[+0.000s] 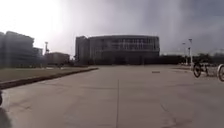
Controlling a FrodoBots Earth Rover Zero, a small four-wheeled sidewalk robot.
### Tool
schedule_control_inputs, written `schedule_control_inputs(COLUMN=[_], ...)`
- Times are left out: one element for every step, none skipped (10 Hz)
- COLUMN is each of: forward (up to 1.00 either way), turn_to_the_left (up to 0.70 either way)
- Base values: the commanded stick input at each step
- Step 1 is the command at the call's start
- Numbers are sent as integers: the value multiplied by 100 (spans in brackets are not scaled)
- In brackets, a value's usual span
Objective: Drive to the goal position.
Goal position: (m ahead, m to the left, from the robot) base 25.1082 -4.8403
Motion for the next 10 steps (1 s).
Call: schedule_control_inputs(forward=[98,99,99,98,98,99,98,99,98,98], turn_to_the_left=[0,0,0,0,0,0,0,0,0,0])
